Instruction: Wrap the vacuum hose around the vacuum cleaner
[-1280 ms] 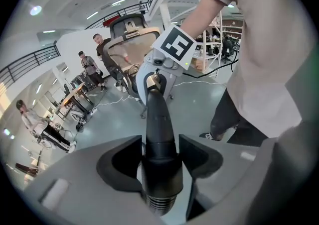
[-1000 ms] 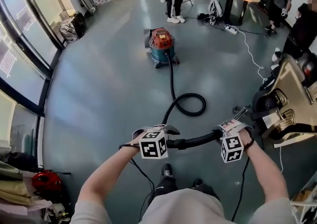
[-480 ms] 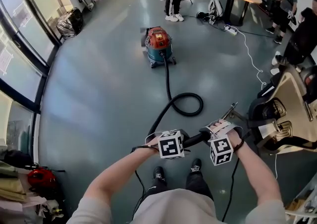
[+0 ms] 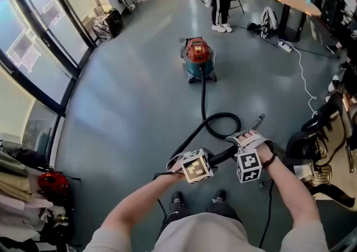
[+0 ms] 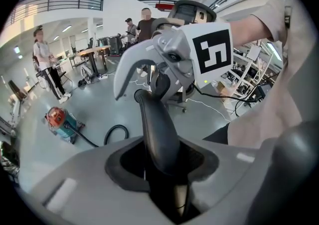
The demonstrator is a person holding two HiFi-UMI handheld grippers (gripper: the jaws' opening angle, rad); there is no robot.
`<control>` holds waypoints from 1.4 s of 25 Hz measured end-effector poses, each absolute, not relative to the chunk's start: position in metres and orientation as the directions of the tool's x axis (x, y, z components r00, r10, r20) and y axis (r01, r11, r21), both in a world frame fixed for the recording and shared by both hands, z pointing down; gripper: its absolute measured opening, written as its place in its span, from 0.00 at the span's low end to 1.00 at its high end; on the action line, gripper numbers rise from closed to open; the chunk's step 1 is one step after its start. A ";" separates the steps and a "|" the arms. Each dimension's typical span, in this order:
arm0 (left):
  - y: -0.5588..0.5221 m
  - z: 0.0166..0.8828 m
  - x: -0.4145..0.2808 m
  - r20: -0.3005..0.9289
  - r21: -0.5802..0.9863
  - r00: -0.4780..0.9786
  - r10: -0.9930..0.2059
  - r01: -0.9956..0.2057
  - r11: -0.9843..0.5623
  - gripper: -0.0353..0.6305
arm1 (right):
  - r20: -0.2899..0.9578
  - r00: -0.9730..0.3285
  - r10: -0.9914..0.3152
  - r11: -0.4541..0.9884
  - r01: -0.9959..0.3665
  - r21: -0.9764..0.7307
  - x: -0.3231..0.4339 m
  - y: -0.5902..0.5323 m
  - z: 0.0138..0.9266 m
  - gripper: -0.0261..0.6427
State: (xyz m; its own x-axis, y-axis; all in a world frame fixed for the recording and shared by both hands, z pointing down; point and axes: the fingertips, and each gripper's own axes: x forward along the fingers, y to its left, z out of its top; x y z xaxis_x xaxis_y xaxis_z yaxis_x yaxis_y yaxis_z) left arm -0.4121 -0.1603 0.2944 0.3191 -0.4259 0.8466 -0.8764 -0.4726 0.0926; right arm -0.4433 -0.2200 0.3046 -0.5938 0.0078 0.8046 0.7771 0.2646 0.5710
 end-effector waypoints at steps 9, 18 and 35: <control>-0.170 0.311 -0.431 0.841 0.100 0.279 -0.464 -0.922 -0.374 0.28 | 0.770 -0.628 0.114 0.852 0.460 0.249 -0.408 -0.277 0.290 0.56; -0.163 0.315 -0.461 0.820 0.081 0.264 -0.508 -0.932 -0.354 0.28 | 0.551 -0.780 0.297 0.727 -0.189 -0.660 -0.460 -0.247 0.314 0.77; -0.125 0.397 -0.487 0.789 -0.071 0.115 -0.604 -0.959 -0.275 0.28 | 0.618 -0.734 0.283 0.474 -0.453 -0.755 -0.533 -0.201 0.418 0.64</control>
